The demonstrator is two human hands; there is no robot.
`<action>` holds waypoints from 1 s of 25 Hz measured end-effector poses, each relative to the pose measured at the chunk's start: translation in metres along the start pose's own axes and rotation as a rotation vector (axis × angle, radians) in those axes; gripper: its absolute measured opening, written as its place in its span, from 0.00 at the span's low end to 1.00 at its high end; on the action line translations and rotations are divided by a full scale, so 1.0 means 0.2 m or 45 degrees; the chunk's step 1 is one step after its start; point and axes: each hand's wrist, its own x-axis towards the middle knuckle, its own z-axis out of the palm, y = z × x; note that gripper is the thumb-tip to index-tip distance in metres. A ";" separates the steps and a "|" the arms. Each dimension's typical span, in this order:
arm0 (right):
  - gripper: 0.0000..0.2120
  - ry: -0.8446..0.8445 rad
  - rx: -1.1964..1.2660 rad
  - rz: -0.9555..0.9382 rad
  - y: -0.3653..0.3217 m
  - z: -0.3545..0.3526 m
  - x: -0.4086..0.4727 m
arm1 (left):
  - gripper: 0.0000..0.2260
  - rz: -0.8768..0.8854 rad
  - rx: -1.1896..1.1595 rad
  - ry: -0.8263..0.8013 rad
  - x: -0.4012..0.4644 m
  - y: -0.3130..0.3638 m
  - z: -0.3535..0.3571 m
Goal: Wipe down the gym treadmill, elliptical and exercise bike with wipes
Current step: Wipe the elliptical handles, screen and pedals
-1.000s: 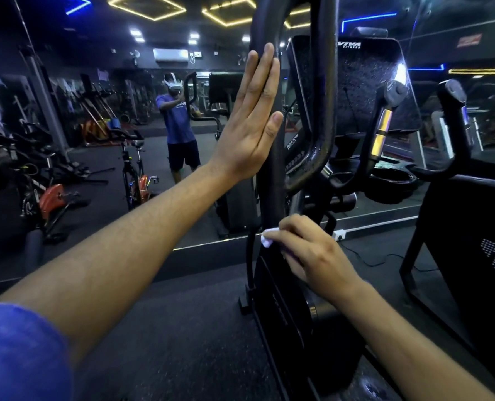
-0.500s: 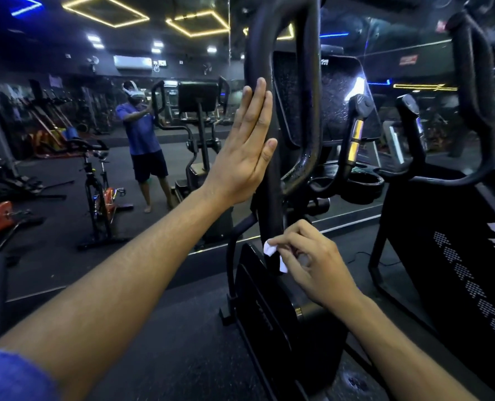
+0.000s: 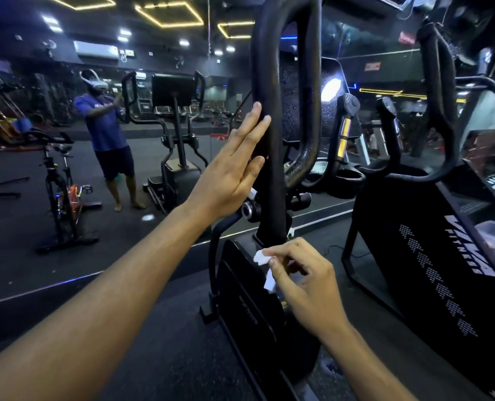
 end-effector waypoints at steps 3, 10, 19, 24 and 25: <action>0.13 -0.051 0.067 0.050 0.03 0.12 -0.03 | 0.25 -0.153 -0.130 0.051 -0.15 -0.07 0.02; 0.11 -0.130 0.391 0.305 0.32 0.57 0.10 | 0.18 -0.502 -0.145 -0.114 -0.52 -0.58 0.07; 0.10 -0.174 0.451 0.401 0.65 1.07 0.50 | 0.13 -0.794 -0.169 -0.225 -0.61 -1.22 0.05; 0.09 -0.115 0.319 0.408 0.74 1.17 0.68 | 0.12 -0.704 -0.301 -0.325 -0.50 -1.53 0.18; 0.09 -0.063 0.269 0.408 0.76 1.18 0.72 | 0.12 -0.658 -0.355 -0.343 -0.45 -1.61 0.22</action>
